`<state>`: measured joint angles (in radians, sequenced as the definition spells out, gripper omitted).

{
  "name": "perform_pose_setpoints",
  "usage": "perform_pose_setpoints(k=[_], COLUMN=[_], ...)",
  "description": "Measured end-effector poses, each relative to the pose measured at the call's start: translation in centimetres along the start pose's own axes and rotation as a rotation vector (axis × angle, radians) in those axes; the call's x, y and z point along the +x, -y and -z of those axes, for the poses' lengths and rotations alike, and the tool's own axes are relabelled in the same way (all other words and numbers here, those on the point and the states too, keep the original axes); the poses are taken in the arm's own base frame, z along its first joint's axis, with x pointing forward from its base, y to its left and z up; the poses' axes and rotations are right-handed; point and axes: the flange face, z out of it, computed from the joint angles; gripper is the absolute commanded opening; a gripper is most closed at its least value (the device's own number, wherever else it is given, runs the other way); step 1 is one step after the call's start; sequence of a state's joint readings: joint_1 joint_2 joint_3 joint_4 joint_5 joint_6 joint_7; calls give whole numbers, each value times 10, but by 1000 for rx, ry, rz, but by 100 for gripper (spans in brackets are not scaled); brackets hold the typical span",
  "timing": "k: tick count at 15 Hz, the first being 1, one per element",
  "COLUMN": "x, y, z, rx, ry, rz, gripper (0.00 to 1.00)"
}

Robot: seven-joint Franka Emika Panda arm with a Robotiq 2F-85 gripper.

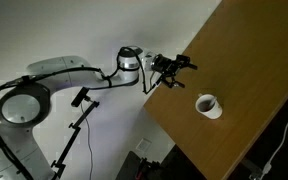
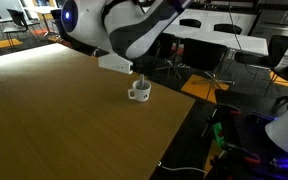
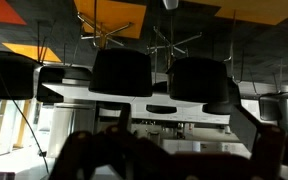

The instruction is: Put the marker in the mug

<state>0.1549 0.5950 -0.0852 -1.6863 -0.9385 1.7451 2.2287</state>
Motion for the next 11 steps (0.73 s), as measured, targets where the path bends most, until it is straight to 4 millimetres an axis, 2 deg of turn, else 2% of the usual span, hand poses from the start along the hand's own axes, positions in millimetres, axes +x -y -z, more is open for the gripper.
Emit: perform_pose_setpoints(k=[2,4,11], x=[21,34,33], y=[-6,-12,-17], z=[11,17,15], rx=[12,19,15], ry=[11,18,18], rz=[-24,-35,-27], gripper=[100,100,100])
